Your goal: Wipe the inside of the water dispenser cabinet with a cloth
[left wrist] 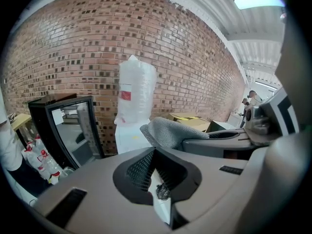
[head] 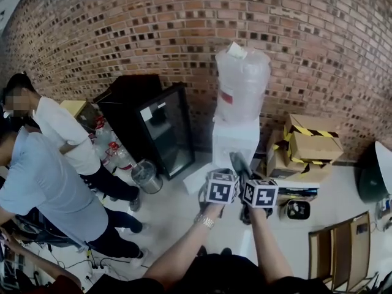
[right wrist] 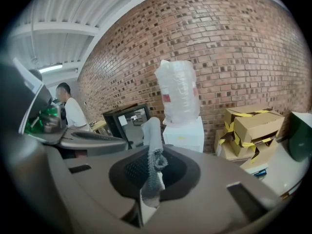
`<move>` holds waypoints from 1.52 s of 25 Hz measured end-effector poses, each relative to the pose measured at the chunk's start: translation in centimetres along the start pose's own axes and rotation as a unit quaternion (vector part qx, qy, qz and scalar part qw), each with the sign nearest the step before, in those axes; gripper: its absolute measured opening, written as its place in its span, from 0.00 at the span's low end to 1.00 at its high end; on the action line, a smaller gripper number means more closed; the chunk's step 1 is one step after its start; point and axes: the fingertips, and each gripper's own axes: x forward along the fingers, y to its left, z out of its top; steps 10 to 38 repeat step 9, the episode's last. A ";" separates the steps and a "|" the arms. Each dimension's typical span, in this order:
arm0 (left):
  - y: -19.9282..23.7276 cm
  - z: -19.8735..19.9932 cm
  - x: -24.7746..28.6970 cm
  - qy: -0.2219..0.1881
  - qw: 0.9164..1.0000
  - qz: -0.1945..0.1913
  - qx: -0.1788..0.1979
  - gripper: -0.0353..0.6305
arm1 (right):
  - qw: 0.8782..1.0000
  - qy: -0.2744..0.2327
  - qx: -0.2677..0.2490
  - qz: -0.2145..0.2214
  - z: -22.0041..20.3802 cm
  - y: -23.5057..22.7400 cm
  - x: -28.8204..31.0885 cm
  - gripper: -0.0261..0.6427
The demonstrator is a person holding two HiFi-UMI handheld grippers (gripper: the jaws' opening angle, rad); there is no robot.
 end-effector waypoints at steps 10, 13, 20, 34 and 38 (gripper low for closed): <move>-0.1 -0.1 0.0 -0.009 1.000 -0.008 -0.003 0.06 | 1.000 0.004 0.000 0.008 -0.5 0.3 0.5 0.08; -0.1 -0.1 0.0 -0.009 1.000 -0.008 -0.003 0.06 | 1.000 0.004 0.000 0.008 -0.5 0.3 0.5 0.08; -0.1 -0.1 0.0 -0.009 1.000 -0.008 -0.003 0.06 | 1.000 0.004 0.000 0.008 -0.5 0.3 0.5 0.08; -0.1 -0.1 0.0 -0.009 1.000 -0.008 -0.003 0.06 | 1.000 0.004 0.000 0.008 -0.5 0.3 0.5 0.08; -0.1 -0.1 0.0 -0.009 1.000 -0.008 -0.003 0.06 | 1.000 0.004 0.000 0.008 -0.5 0.3 0.5 0.08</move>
